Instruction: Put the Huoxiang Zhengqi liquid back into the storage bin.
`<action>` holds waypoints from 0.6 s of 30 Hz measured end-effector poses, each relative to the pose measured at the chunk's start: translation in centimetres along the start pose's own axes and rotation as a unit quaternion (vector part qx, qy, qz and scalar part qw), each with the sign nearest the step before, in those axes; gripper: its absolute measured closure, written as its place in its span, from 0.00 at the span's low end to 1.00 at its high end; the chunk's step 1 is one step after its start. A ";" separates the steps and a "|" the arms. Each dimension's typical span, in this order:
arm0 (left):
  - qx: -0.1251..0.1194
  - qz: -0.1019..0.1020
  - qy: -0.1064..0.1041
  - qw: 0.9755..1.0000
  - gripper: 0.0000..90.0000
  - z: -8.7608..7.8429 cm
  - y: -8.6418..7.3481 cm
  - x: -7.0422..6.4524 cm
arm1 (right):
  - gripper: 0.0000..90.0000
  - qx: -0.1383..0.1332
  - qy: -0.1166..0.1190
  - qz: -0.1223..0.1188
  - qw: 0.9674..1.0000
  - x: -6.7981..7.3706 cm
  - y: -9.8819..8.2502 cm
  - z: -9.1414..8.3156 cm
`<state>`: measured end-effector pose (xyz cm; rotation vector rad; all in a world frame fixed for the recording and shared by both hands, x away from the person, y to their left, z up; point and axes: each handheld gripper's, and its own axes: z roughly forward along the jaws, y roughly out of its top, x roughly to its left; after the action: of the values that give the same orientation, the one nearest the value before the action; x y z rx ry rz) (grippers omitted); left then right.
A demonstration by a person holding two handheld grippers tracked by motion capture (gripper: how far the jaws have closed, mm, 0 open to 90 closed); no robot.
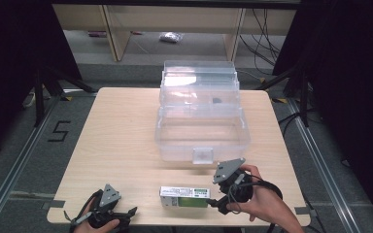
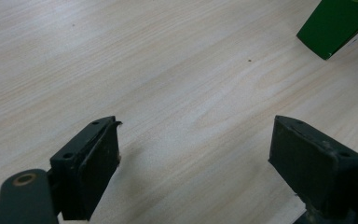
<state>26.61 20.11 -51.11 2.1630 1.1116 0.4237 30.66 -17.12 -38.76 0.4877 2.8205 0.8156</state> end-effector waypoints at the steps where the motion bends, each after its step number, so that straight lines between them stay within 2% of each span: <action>1: 0.000 0.000 0.000 1.000 0.17 0.0 0.0 0.0 | 0.28 0.000 0.000 0.000 1.000 0.0 0.0 0.0; 5: -0.003 -0.003 0.004 1.000 0.17 0.1 0.0 0.0 | 0.28 0.017 0.006 -0.020 1.000 0.1 1.2 0.8; 8: 0.002 0.004 0.003 1.000 0.17 -0.1 0.1 0.1 | 0.28 0.026 0.010 -0.020 0.999 0.2 1.6 1.1; 9: -0.005 -0.004 0.004 1.000 0.17 0.1 0.0 0.0 | 0.28 0.032 0.006 -0.018 0.999 0.3 2.0 1.4; 10: -0.003 -0.002 0.004 1.000 0.17 0.1 0.0 0.0 | 0.29 0.033 0.009 -0.026 0.999 0.3 2.1 1.6; 13: 0.001 0.002 0.004 1.000 0.17 0.0 0.1 0.1 | 0.29 0.042 0.012 -0.025 0.999 0.3 2.6 2.2; 18: -0.004 -0.003 0.004 1.000 0.17 0.0 0.0 0.0 | 0.30 0.058 0.020 -0.042 0.997 0.3 3.5 3.2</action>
<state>26.67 20.09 -51.12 2.1529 1.1187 0.4341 32.05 -12.64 -39.52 0.3705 2.9137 0.6565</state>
